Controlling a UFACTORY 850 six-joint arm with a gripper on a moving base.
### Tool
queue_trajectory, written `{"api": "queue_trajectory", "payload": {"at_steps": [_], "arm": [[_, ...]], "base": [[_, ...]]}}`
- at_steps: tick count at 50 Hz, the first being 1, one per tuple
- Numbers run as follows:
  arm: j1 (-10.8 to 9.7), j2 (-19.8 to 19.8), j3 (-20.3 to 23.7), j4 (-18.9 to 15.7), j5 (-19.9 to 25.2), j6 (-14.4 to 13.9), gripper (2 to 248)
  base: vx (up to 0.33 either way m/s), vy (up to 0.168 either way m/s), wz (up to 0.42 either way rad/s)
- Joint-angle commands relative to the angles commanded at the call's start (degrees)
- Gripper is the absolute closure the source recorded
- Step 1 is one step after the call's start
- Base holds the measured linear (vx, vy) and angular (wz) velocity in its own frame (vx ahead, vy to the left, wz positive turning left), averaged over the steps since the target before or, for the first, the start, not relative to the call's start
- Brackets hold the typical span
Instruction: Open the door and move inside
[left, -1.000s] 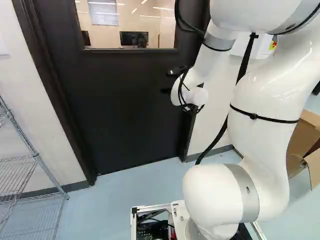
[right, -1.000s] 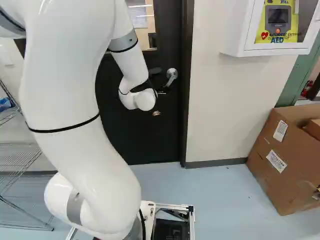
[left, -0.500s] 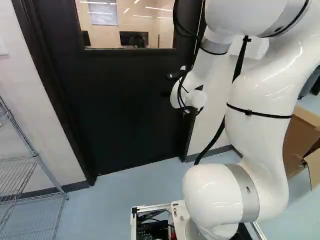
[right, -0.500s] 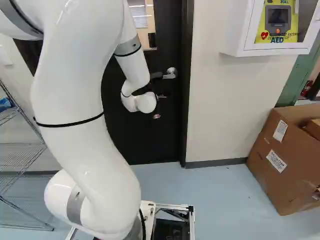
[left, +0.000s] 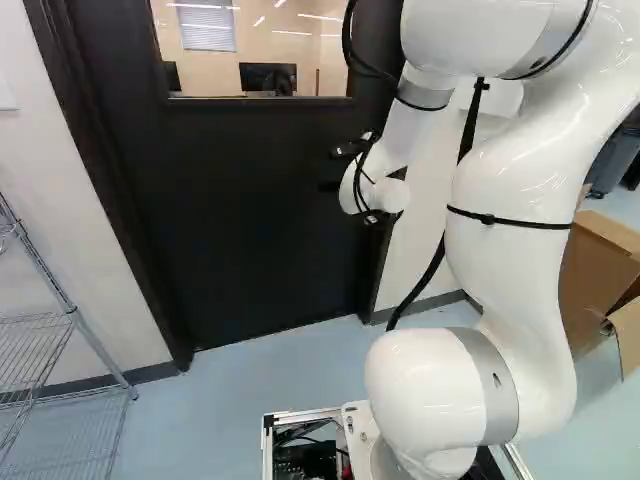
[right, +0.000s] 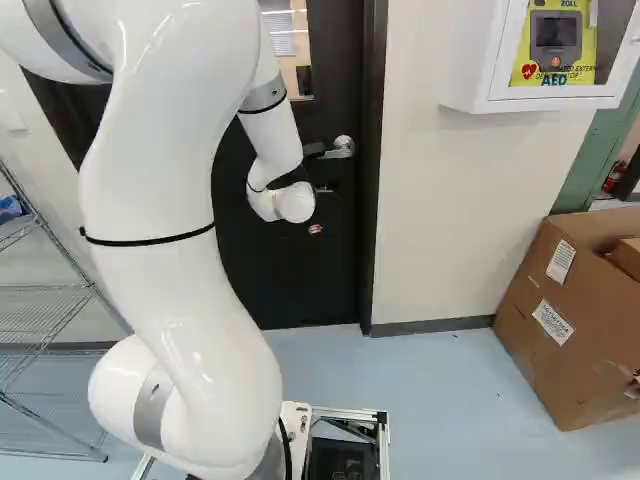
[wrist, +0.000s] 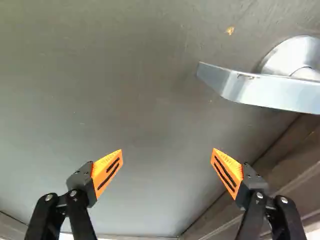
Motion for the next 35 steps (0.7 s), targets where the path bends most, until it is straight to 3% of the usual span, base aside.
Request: {"api": "queue_trajectory", "payload": {"at_steps": [35], "arm": [[0.4,-6.5,-8.0,0.0,0.0,0.0,3]], "base": [[0.0,0.0,0.0]]}}
